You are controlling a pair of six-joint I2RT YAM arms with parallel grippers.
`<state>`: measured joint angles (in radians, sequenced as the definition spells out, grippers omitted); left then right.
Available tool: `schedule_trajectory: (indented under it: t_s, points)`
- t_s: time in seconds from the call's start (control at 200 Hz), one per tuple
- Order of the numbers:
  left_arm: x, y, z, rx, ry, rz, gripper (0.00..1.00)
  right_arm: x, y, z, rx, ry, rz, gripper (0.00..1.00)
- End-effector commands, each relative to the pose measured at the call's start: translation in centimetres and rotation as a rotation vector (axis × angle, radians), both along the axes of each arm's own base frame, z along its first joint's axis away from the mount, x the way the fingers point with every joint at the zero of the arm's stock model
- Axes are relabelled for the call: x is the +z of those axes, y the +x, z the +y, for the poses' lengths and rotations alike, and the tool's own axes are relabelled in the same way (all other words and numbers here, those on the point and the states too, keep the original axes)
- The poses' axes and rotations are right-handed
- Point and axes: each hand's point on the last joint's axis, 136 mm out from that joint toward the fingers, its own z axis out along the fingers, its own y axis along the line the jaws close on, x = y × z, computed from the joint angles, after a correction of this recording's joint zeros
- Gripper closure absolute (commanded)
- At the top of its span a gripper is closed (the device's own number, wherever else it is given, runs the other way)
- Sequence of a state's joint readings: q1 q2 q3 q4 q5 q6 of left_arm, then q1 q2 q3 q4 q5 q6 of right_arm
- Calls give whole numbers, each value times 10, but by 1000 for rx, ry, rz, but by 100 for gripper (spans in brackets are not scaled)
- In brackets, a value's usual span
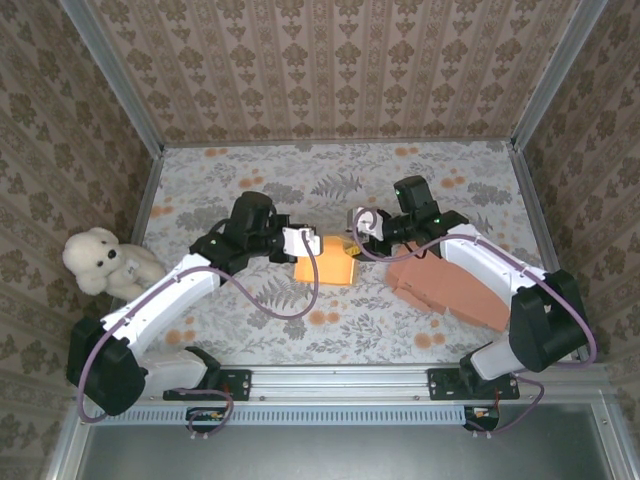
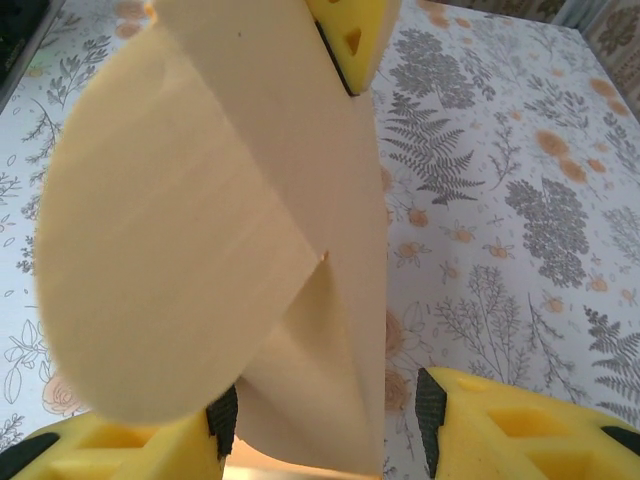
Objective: Fold the paper box
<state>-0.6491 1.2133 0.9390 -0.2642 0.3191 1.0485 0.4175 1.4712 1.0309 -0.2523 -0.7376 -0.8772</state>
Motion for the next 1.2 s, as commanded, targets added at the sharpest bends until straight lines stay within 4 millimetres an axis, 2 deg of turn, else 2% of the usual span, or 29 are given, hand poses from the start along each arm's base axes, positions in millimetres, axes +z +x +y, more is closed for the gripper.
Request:
schedule_trajectory:
  t_s: [0.0, 0.085, 0.385, 0.565, 0.665, 0.735, 0.87, 1.03, 1.125, 1.195]
  points:
    - [1, -12, -9, -66, -23, 2, 100, 4, 1, 11, 42, 23, -27, 47]
    - [1, -15, -11, -76, -23, 4, 100, 2, -2, 15, 56, 24, -23, 48]
    - [0, -23, -15, -105, -24, 4, 100, -4, -5, 18, 72, 15, -18, 72]
    - [3, -22, -15, -100, -33, -6, 100, -9, -5, 15, 64, -6, -29, 80]
    - [7, -21, -14, -92, -49, -14, 88, -12, -4, 14, 56, -10, -35, 84]
    - [12, -22, -13, -88, -69, -13, 84, -13, -3, 14, 52, -9, -41, 85]
    - [39, -22, -8, -66, -178, -12, 76, -12, 1, 11, 32, 5, -53, 85]
    - [97, -14, 12, 31, -393, -13, 71, -13, 7, 6, -3, 17, -68, 85]
    - [124, 1, 30, 167, -505, 4, 70, -12, 11, 4, -22, 29, -83, 85]
    - [134, 29, 57, 367, -618, 87, 63, -11, 13, 3, -33, 36, -98, 84]
